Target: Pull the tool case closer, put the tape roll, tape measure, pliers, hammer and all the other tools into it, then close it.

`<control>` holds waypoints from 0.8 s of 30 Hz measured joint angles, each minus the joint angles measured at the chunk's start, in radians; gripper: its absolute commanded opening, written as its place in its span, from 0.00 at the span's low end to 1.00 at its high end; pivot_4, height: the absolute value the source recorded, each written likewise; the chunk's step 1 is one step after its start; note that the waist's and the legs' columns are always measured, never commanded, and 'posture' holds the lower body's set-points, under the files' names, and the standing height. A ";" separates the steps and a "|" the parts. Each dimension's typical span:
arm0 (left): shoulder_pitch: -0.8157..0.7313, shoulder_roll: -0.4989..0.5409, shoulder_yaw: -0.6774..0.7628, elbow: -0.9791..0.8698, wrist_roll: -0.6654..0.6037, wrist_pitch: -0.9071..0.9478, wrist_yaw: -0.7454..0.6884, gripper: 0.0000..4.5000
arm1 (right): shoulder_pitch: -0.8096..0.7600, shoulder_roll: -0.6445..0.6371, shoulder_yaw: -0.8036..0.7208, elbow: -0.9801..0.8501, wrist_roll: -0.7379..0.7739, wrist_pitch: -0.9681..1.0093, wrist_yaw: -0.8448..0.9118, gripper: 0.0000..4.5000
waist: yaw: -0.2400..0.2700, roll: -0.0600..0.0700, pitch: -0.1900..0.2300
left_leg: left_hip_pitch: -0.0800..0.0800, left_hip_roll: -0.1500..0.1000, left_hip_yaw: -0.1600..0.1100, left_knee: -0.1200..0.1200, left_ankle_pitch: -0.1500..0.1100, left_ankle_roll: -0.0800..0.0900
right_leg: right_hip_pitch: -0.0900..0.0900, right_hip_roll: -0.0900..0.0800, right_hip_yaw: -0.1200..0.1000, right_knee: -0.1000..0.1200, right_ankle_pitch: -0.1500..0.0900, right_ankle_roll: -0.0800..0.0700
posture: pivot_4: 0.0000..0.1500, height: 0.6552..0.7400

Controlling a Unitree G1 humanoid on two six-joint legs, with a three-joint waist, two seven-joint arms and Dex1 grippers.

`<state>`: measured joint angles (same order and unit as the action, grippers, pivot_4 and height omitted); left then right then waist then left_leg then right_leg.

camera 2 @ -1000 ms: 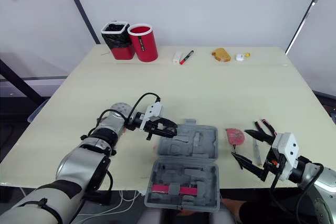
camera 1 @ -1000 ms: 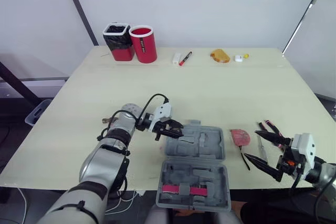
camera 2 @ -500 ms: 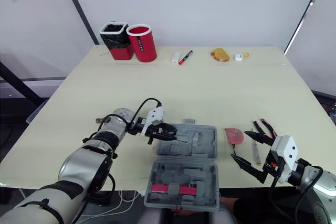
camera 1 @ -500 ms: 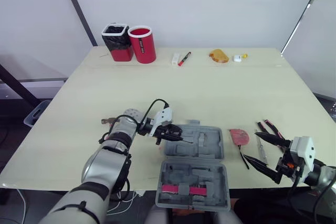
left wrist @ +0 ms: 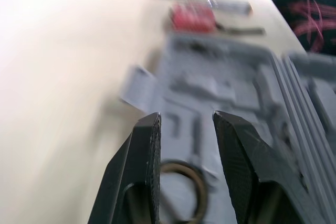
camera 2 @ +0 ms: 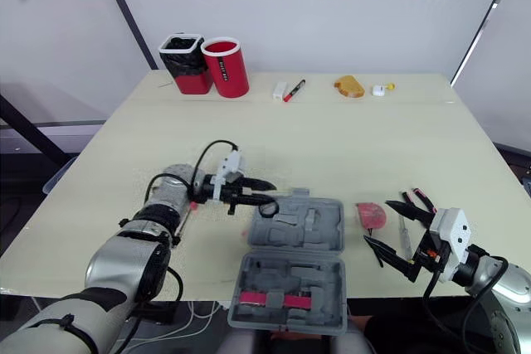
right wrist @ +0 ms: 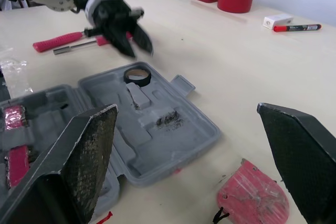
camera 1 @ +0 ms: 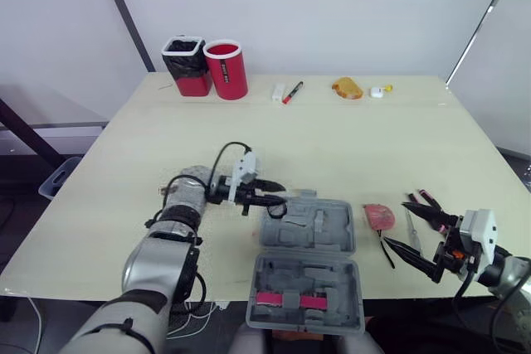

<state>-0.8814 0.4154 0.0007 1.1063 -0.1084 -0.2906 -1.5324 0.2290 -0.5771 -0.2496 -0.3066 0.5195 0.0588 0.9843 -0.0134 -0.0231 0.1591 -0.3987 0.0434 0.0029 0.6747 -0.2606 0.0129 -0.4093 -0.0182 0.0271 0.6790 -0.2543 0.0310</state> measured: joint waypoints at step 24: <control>0.849 0.254 0.447 -0.765 -0.297 0.434 0.458 0.99 | 0.249 0.030 -0.331 0.298 0.060 -0.170 0.073 1.00 | 0.002 0.000 -0.002 | 0.005 0.022 0.046 -0.001 0.000 0.000 | -0.001 -0.002 0.004 -0.001 -0.001 0.000 | 1.00 1.00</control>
<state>-0.0324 0.6698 0.4481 0.3409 -0.4057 0.1437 -1.0740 0.4781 -0.5472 -0.5808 -0.0082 0.5795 -0.1109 1.0568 -0.0115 -0.0227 0.1575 -0.3938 0.0650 0.0488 0.6739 -0.2607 0.0127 -0.4099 -0.0204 0.0311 0.6781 -0.2552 0.0312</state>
